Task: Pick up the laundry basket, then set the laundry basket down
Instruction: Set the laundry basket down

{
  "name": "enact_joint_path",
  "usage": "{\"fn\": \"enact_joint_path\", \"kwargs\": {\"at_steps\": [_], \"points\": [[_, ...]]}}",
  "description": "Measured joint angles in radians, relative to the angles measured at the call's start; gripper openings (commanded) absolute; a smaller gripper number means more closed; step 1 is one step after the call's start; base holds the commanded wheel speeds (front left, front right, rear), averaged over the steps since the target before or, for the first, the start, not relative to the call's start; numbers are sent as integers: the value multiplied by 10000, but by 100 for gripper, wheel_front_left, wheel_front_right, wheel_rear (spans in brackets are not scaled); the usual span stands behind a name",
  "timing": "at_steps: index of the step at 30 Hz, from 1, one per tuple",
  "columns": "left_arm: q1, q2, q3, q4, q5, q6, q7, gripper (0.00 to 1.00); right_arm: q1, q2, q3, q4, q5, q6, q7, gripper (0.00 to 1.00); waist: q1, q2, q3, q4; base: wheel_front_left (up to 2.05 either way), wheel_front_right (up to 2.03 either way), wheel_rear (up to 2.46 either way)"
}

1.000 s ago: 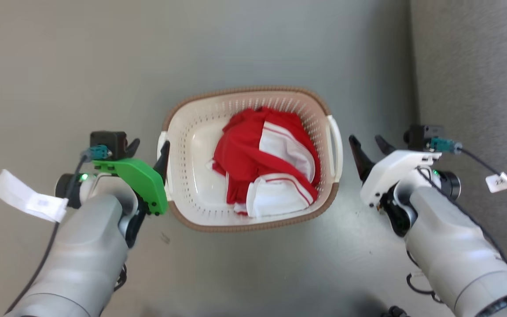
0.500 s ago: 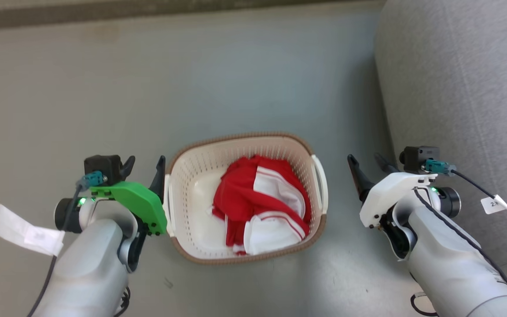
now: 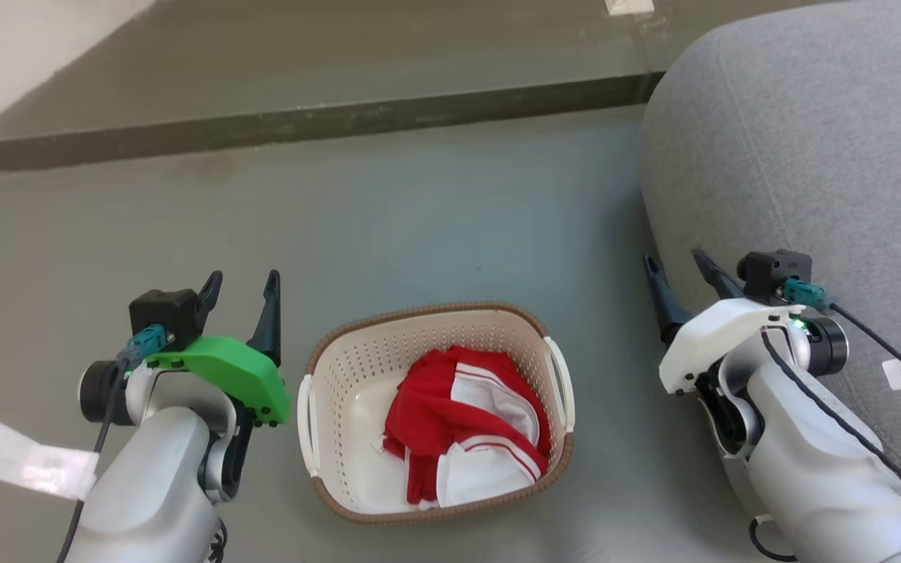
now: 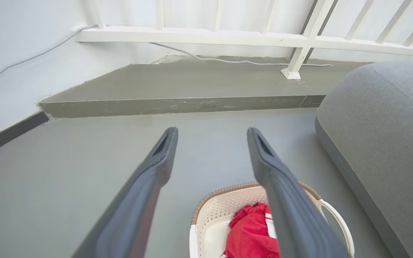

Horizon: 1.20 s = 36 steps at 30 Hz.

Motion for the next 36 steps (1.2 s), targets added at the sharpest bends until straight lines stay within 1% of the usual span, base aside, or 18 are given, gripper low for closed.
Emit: {"fn": "enact_joint_path", "kwargs": {"at_steps": [6,7,12,15,16,21,24,28,33,36], "points": [[679,215,412,-1024,305,219,0,100,407,-245,-257,-813,-313,-251,0,100,0,0,-547,-4,0,0,0],[803,222,476,-1218,387,224,0,100,453,-255,-293,-957,-347,-257,0,100,0,0,-630,-3,0,0,0],[1343,397,652,-2065,773,343,-2,100,736,-265,-453,-1789,-568,-506,0,100,0,0,-1012,-14,0,0,0],[1726,462,788,-2468,934,430,-2,100,1004,-280,-487,-2163,-671,-527,-2,100,0,0,-1196,-28,0,0,0],[1856,470,815,-2577,1005,441,0,100,1108,-284,-487,-2259,-736,-594,-2,100,0,0,-1249,-33,0,0,0],[2563,499,936,-3160,1321,527,0,100,1635,-360,-518,-2708,-928,-692,-2,100,0,0,-1466,-61,0,0,0],[2939,499,1127,-3499,1371,577,-2,100,1938,-477,-719,-3112,-1066,-869,-2,100,0,0,-1538,-68,0,0,0],[3442,476,1321,-3799,1436,619,-2,100,2400,-514,-825,-3423,-1091,-876,-13,100,1,0,-1631,-50,0,0,0],[4166,439,1580,-4125,1624,650,-2,100,3059,-502,-842,-3695,-1187,-1032,-13,100,0,0,-1704,-55,0,0,0],[4501,395,1741,-4253,1799,650,0,100,3310,-506,-911,-3864,-1254,-1039,-13,100,0,0,-1720,-47,0,0,0]]}}
